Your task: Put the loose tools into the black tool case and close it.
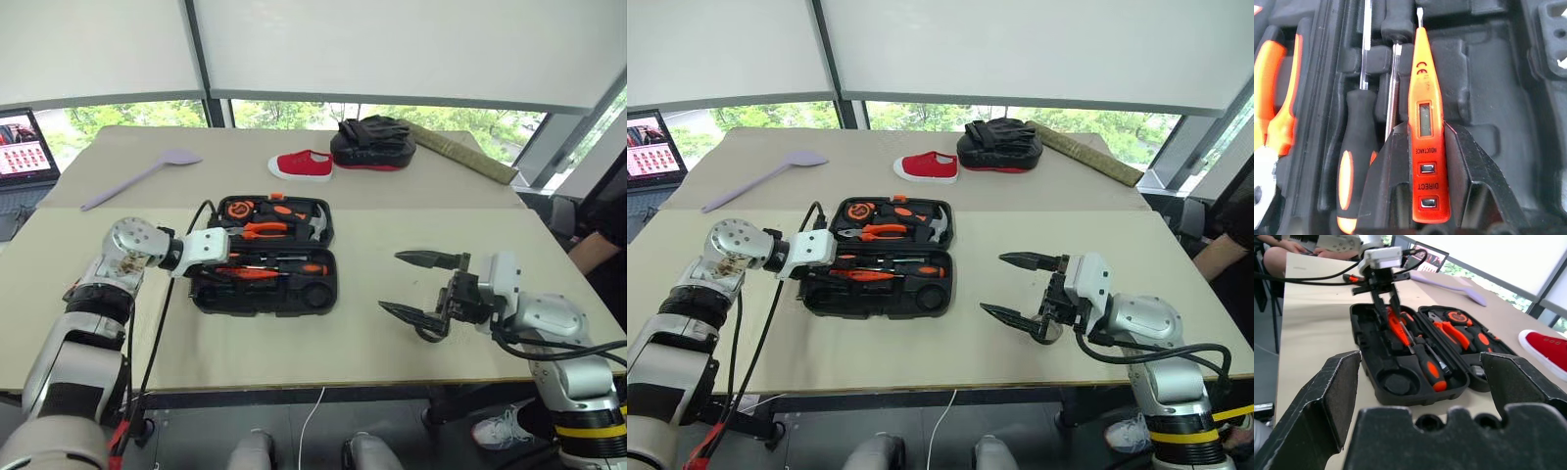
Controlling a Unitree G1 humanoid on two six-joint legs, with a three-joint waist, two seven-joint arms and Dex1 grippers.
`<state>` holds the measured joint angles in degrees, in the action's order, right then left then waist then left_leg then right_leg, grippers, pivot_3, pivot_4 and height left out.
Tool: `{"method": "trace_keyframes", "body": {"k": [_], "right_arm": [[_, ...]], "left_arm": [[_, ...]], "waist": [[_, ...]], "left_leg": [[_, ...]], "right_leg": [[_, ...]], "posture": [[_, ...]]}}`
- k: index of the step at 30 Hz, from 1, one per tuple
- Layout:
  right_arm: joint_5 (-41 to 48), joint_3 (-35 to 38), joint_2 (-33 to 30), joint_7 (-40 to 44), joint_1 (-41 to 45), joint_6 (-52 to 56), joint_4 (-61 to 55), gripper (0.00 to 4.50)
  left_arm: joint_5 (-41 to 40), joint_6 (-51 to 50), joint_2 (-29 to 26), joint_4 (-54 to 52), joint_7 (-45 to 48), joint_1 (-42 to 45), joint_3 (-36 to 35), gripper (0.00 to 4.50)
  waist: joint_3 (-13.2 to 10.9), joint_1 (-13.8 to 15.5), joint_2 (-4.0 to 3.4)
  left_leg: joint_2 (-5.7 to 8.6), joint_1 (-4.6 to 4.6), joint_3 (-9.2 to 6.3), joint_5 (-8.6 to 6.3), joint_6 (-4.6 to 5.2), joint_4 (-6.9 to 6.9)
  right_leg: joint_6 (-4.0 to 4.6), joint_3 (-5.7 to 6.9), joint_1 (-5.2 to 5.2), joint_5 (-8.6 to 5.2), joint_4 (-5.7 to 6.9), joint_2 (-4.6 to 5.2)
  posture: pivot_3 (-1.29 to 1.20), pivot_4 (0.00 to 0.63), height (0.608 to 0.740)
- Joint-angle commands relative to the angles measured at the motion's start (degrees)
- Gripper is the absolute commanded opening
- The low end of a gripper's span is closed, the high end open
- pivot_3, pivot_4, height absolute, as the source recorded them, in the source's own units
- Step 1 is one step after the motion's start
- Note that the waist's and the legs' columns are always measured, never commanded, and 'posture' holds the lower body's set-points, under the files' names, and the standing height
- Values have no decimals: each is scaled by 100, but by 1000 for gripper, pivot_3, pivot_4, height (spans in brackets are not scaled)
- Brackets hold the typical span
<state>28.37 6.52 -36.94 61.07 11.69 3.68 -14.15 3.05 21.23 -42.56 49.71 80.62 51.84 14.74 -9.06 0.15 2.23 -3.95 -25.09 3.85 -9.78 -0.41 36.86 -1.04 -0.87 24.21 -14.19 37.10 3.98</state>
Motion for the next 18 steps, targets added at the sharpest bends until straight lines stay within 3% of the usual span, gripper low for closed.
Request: {"method": "trace_keyframes", "body": {"k": [1,7,18], "right_arm": [[141,209,-100,-44,-18,36,-179,4500],[143,180,-86,-28,9,61,-140,4500],[145,127,-59,101,43,65,-49,4500]], "left_arm": [[201,256,-209,228,327,-65,96,465],[600,412,-273,489,-100,23,233,465],[1047,721,-311,703,26,68,544,465]], "waist": [[0,-5,0],[0,10,-1],[10,-18,-16]], "left_leg": [[0,0,0,0,0,0],[0,2,0,0,0,0],[-2,20,0,0,0,2]], "right_leg": [[0,0,0,0,0,0],[0,0,-3,0,0,0],[0,-5,-14,0,6,-4]], "posture": [[0,150,740],[0,150,740],[0,150,740]]}}
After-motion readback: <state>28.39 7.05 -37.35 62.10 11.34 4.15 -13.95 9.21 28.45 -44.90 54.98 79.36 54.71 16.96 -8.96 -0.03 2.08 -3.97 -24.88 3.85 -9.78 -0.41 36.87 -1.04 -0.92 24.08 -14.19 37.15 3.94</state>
